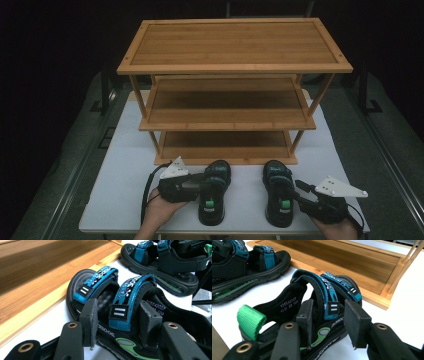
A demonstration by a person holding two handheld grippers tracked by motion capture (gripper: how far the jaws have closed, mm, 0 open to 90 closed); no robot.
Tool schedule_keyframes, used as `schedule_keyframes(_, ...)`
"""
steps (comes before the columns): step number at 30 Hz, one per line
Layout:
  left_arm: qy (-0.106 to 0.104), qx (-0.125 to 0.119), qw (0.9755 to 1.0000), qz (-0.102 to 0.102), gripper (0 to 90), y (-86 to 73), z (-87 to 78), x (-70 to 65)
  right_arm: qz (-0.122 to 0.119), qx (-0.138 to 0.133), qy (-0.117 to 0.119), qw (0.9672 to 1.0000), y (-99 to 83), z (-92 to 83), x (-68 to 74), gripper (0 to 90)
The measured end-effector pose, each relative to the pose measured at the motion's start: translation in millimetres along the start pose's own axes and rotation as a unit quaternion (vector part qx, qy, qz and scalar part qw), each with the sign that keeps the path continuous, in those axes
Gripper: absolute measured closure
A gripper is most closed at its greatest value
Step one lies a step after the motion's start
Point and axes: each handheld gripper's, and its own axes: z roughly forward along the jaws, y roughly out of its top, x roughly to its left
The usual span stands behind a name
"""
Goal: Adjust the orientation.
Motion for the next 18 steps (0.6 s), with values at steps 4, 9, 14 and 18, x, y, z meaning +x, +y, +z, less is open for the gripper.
schedule_keyframes(4, -0.005, 0.003, 1.0000, 0.005, 52.4, 1.2, 1.5, -2.1, 0.002, 0.000, 0.001, 1.0000, -0.1, -1.1, 0.0, 56.9)
schedule_keyframes(9, -0.006, 0.003, 1.0000, 0.007, 51.4, 2.7, 0.4, -3.4, 0.008, -0.004, 0.005, 0.9999, -0.5, -3.1, -0.7, 56.5)
schedule_keyframes(14, -0.011, -0.003, 0.9999, 0.006, 48.8, 3.0, -2.6, -6.5, 0.009, -0.006, 0.007, 0.9999, -1.8, -5.6, 0.9, 54.7)
schedule_keyframes(18, -0.016, -0.003, 0.9998, 0.010, 47.9, 3.3, -5.3, -9.3, 0.012, -0.009, 0.009, 0.9998, -1.8, -8.3, 1.9, 54.5)
